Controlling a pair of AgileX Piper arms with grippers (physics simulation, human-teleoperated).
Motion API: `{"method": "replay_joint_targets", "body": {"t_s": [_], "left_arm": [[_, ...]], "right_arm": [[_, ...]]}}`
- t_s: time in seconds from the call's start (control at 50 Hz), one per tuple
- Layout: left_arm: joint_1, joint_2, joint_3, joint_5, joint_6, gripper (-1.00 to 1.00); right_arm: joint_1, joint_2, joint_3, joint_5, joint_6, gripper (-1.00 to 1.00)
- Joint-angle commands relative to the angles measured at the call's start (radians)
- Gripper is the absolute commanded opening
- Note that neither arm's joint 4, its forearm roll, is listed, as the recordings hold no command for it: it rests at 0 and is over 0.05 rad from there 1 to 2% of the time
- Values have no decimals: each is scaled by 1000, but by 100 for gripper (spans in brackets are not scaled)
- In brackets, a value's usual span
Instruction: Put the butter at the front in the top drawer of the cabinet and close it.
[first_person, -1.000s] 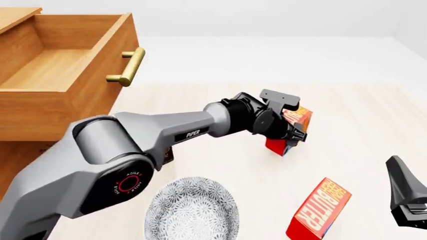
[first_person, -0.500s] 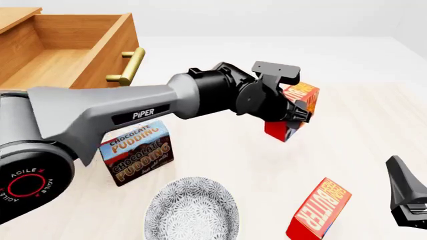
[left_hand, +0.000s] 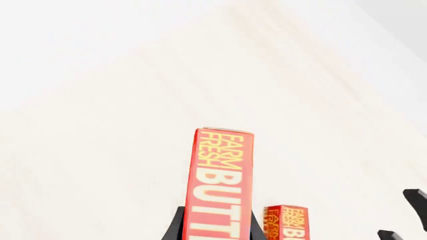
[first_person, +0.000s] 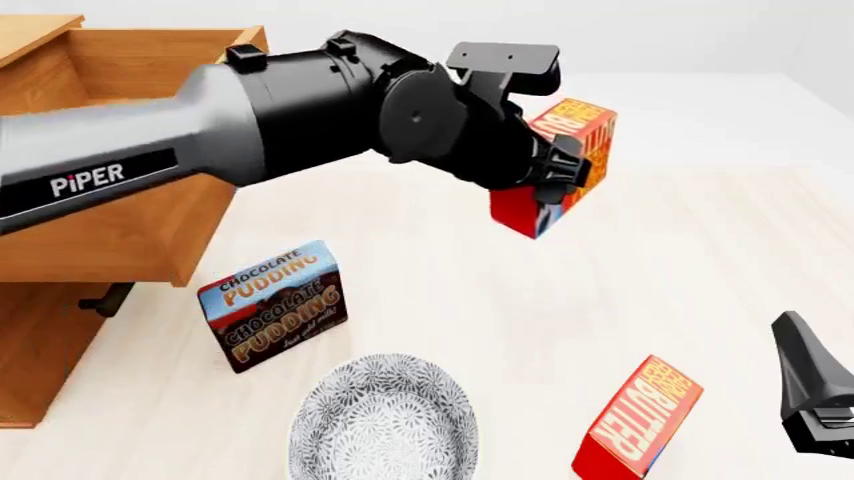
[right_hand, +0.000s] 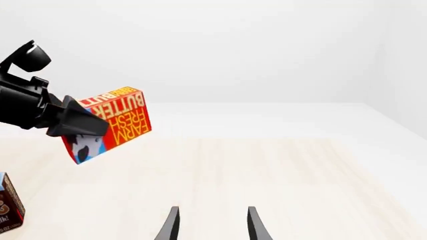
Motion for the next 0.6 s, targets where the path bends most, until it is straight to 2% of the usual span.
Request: {"method": "replay_joint_targets", "body": {"t_s": [0.02, 0.4, 0.6], "left_arm": [[42, -99, -19, 78, 61, -100], [150, -170, -99, 229, 136, -100], [192, -207, -93, 256, 150, -100]], "right_arm": [[0, -2, 0, 1, -1, 100], [0, -2, 0, 1, -1, 100], [0, -1, 0, 1, -1, 100]]}}
